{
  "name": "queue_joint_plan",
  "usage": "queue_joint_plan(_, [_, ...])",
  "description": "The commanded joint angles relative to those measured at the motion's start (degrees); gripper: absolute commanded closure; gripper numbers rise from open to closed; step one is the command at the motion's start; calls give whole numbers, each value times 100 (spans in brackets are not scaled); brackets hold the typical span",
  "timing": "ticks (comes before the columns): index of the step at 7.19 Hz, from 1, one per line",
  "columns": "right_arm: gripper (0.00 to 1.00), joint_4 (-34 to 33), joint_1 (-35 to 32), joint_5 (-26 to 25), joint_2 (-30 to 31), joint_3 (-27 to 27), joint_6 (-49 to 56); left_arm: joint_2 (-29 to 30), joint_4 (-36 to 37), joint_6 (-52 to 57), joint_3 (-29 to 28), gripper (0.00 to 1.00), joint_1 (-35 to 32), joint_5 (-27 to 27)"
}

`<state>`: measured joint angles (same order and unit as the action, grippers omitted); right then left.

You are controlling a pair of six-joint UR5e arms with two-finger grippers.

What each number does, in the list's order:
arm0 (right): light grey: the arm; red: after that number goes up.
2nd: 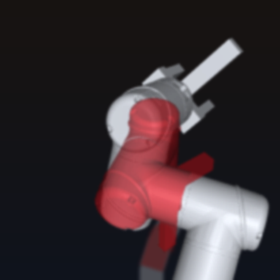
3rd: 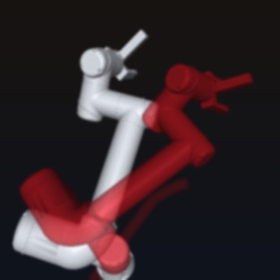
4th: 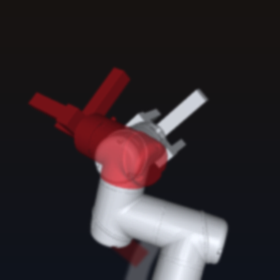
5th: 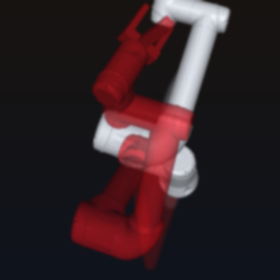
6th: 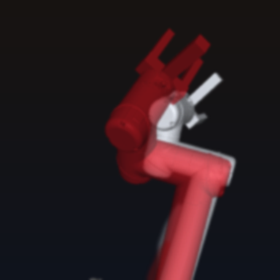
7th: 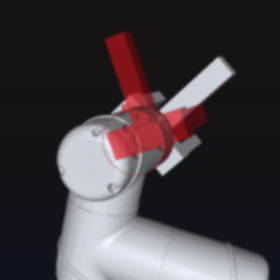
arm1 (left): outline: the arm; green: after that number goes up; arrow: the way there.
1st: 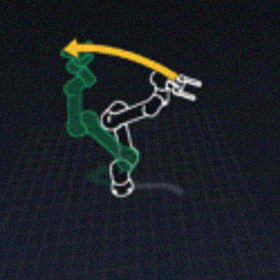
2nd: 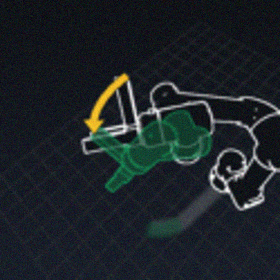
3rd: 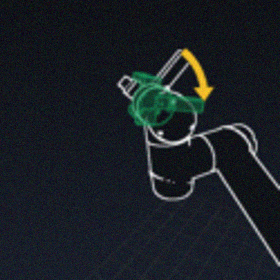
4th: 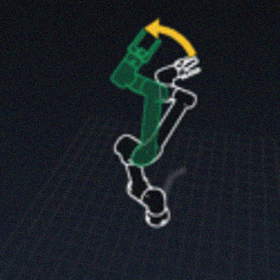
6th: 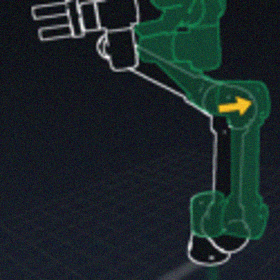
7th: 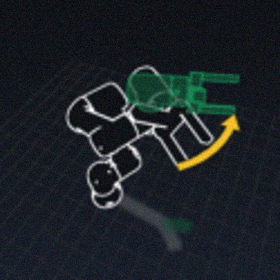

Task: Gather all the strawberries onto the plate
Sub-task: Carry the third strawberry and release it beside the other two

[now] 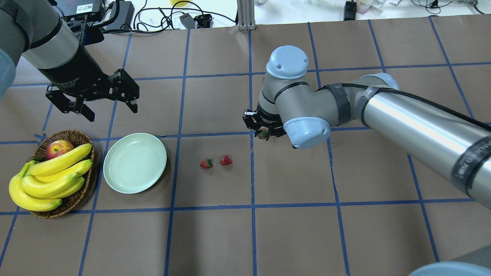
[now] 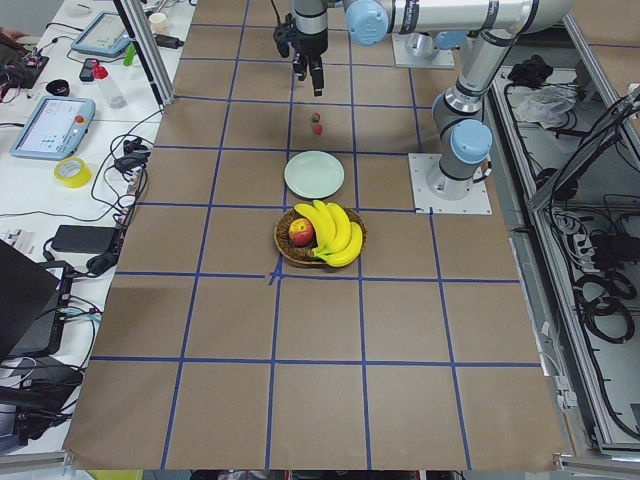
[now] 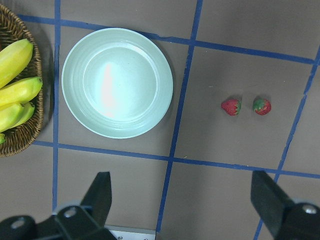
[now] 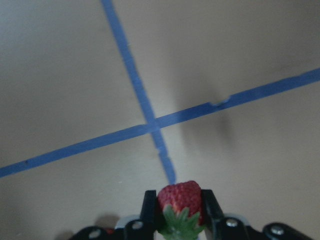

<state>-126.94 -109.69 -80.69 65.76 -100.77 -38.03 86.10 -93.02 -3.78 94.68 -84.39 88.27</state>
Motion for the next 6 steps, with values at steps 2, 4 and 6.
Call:
queue_joint_plan(2, [81,-50,-817,79,-644,611,-757,82,152,-35,7,0,-7,6])
queue_joint_plan(4, [43,-41,-940,79,-653,611,-784,100,346,-53,16,0,-7,23])
queue_joint_plan(6, [27,-32,-949,228,-653,602,-811,83,355,-61,7,0,-16,23])
